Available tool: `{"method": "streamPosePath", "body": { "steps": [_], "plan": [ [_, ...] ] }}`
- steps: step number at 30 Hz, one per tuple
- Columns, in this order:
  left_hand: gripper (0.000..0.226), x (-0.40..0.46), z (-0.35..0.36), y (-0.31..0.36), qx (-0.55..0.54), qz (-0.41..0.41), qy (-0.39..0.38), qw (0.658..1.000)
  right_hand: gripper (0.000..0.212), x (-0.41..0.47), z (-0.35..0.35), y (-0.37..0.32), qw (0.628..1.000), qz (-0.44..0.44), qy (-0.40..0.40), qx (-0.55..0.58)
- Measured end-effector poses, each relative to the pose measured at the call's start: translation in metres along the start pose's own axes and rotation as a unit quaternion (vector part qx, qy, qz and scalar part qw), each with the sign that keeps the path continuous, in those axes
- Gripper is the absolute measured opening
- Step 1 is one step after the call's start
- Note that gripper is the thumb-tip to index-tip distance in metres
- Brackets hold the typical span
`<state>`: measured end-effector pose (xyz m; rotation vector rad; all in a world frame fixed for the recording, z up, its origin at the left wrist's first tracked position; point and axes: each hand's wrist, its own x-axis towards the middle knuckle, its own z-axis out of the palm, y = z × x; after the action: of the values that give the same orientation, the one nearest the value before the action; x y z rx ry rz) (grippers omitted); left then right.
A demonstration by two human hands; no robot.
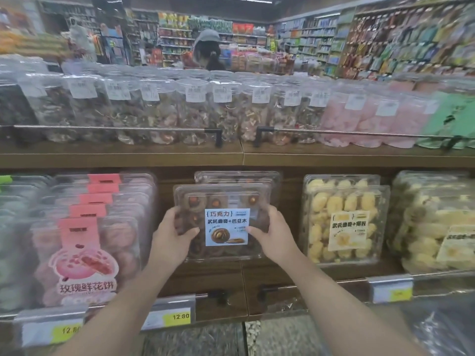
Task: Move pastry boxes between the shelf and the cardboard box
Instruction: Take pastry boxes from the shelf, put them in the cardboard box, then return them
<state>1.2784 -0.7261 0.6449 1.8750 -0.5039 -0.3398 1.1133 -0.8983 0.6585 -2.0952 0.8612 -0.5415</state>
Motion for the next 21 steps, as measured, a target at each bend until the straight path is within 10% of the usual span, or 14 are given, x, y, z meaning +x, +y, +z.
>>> {"method": "streamPosePath", "body": {
  "steps": [21],
  "plan": [
    [0.081, -0.056, -0.028, 0.035, 0.198, 0.075, 0.014, 0.977, 0.073, -0.038, -0.046, -0.014, 0.988, 0.033, -0.052, -0.140]
  ]
}}
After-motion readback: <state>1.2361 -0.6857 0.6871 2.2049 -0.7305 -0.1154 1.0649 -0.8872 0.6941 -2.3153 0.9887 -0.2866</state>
